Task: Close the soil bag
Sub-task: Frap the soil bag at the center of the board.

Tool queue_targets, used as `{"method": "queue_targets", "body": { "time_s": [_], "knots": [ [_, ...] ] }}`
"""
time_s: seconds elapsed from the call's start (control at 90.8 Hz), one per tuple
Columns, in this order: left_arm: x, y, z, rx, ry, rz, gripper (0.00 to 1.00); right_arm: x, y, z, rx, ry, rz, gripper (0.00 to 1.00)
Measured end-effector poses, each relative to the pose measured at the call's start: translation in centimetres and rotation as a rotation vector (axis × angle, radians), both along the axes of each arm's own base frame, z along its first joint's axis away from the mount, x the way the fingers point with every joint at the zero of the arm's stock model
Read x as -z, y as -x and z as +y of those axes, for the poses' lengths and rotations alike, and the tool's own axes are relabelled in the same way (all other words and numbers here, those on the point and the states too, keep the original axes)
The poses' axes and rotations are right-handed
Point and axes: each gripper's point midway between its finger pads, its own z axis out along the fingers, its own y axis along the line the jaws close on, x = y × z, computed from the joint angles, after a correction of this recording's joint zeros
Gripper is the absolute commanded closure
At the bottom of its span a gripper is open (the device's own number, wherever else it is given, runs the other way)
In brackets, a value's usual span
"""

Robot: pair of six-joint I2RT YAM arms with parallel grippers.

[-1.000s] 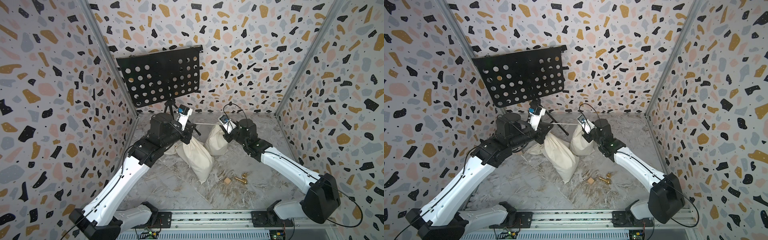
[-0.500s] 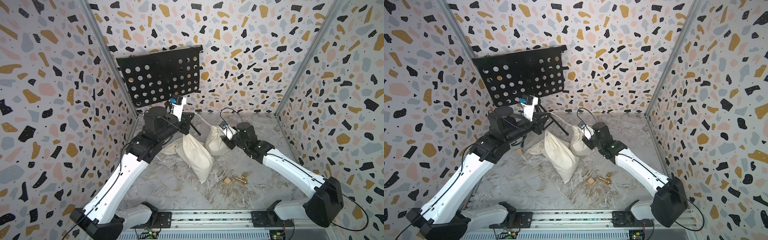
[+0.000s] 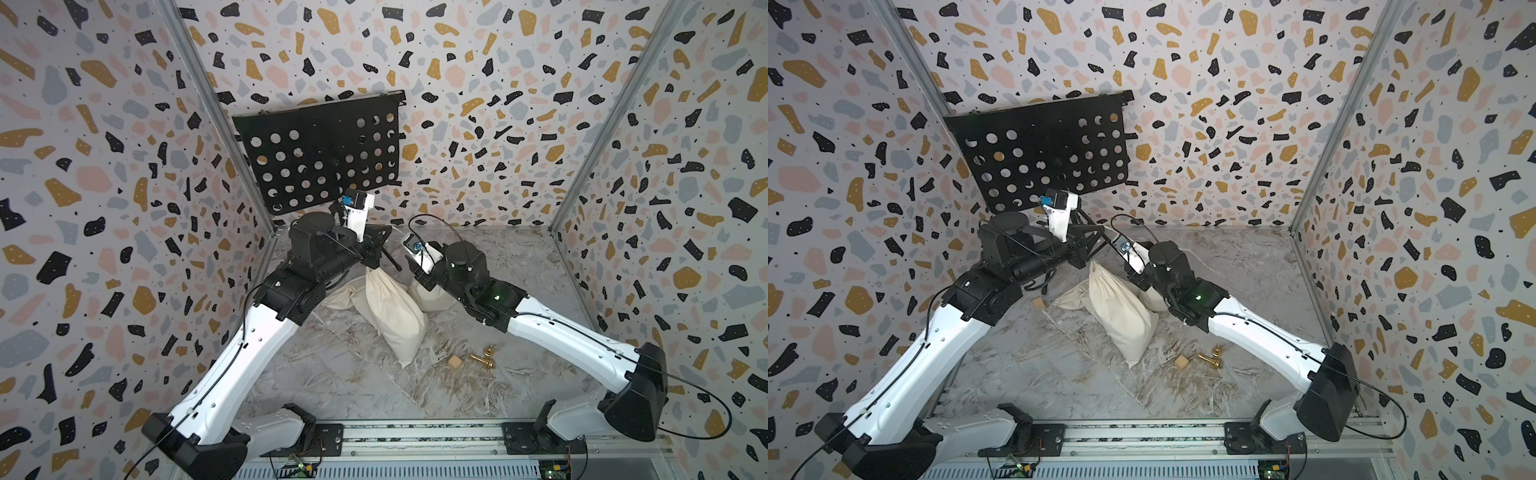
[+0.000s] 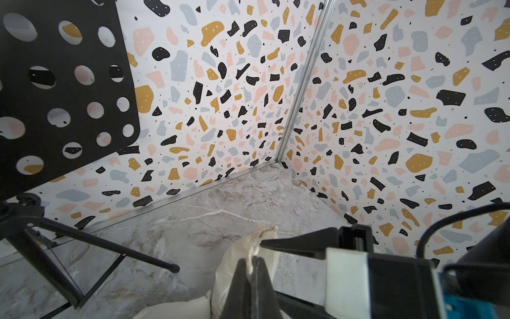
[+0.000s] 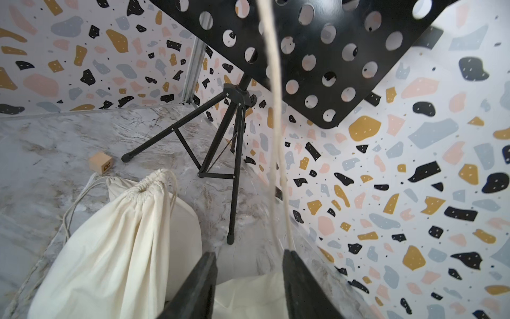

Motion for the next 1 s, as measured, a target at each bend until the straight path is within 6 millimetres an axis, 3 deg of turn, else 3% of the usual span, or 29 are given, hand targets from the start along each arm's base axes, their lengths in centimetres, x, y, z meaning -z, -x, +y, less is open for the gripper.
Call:
{"method": "queue_targets", "body": {
  "time_s": [0.099,0.209,0.407,0.539,0.683,0.837,0.925,1.002],
  "knots": [
    [-0.3,0.3,0.1,0.004,0.005,-0.007,1.00,0.7,-0.8,-0.3,0.047,0.029,-0.014,0.75],
    [-0.7,0.7,0.2,0.010,0.011,-0.017,1.00,1.3,-1.8,-0.8,0.108,0.061,-0.042,0.77],
    [-1.1,1.7,0.6,0.017,0.012,-0.017,1.00,4.0,-3.0,-0.9,0.156,0.132,-0.041,0.89],
    [-0.7,1.9,1.3,-0.009,-0.008,-0.005,1.00,6.1,-3.7,-2.5,0.196,0.158,-0.011,0.95],
    [0.1,2.2,2.4,-0.057,-0.049,0.013,1.00,11.3,-4.7,-7.7,0.276,0.205,0.087,0.96],
    [-1.2,2.3,5.3,-0.151,-0.040,-0.024,1.00,17.3,-6.8,-17.2,0.486,0.260,0.233,0.96],
    [-2.2,2.4,6.9,-0.204,-0.028,-0.049,1.00,19.0,-7.7,-22.0,0.604,0.255,0.301,0.97],
    [-2.7,2.3,7.7,-0.229,-0.020,-0.060,1.00,18.8,-8.4,-23.9,0.644,0.226,0.327,0.96]
  ]
}}
